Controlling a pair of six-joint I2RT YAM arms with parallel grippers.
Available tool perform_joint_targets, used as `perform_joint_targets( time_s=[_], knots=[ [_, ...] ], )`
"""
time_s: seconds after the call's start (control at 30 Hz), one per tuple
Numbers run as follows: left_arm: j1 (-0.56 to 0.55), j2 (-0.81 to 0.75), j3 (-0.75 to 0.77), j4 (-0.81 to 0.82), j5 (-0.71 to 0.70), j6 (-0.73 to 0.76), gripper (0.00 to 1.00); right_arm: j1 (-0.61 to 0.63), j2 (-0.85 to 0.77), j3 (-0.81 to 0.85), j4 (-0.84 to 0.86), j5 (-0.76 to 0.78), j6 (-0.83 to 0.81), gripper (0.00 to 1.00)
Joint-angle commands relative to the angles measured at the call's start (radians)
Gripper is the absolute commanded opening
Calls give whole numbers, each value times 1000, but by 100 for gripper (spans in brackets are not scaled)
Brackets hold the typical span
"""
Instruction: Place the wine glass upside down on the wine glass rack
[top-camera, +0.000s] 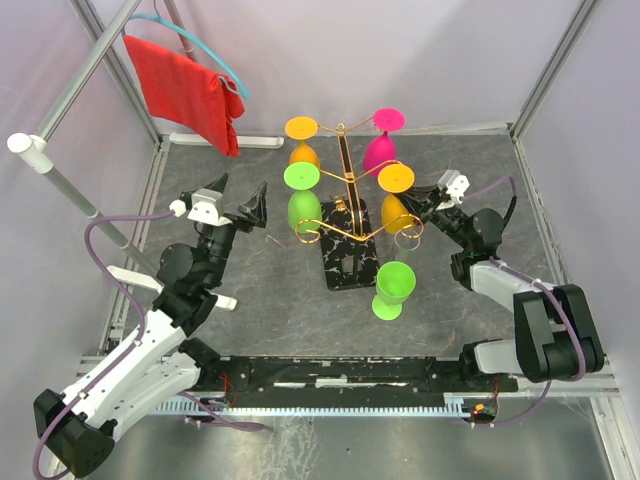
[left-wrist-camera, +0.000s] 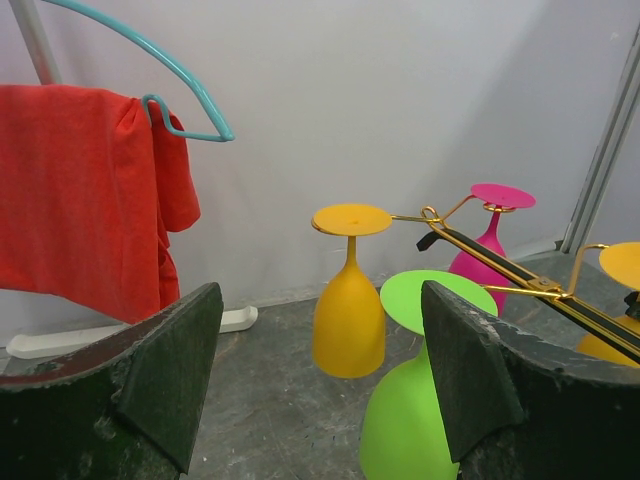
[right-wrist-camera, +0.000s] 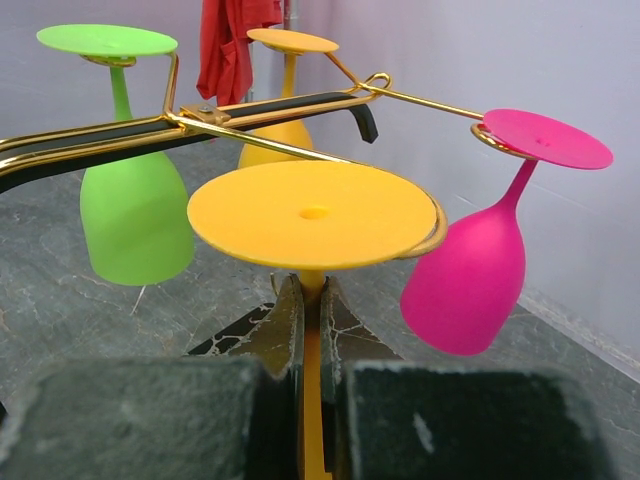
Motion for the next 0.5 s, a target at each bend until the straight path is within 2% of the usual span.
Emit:
perform_joint_targets(
  time_s=[0.0,0.3,0.47],
  knots=[
    [0,-14,5,62,-18,-8,86,16,35,27,146,60,5,1],
    [1,-31,0,58,-28,-6,86,59,163,77,268,125,28,1],
    [1,-34,0,54,-36,7,86,80,193,93,274,198,-6,1]
  ],
)
